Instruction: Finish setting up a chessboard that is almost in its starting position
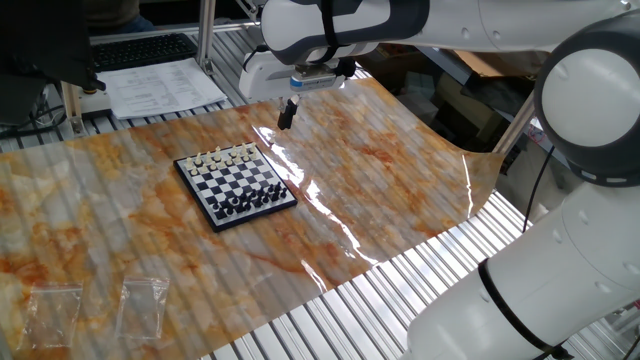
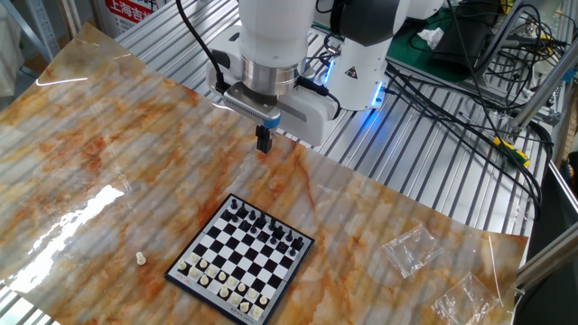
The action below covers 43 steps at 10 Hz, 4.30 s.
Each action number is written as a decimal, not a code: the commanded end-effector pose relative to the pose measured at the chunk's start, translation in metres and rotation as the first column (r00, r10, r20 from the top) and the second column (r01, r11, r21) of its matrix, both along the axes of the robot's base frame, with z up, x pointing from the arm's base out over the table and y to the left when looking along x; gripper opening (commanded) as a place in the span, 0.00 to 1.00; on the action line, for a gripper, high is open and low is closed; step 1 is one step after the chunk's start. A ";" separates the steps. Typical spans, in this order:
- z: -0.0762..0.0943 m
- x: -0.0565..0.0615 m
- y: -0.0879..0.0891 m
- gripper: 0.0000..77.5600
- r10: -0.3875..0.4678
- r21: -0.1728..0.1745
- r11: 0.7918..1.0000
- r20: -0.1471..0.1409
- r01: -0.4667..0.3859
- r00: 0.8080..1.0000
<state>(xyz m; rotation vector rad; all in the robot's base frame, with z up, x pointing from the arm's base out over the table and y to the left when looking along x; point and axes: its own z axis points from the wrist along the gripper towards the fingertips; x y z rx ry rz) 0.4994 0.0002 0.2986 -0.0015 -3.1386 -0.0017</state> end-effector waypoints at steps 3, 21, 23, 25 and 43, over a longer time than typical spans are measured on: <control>0.000 0.000 0.000 0.00 -0.407 0.085 0.907 -0.079 0.413 0.910; -0.030 0.034 -0.012 0.00 -0.406 0.049 0.911 -0.061 0.409 0.912; -0.035 0.037 -0.013 0.00 -0.414 0.047 0.908 -0.060 0.417 0.908; -0.039 0.037 -0.012 0.00 -0.434 0.042 0.899 -0.059 0.436 0.899; -0.021 -0.002 0.024 0.00 -0.544 0.013 0.839 -0.038 0.544 0.839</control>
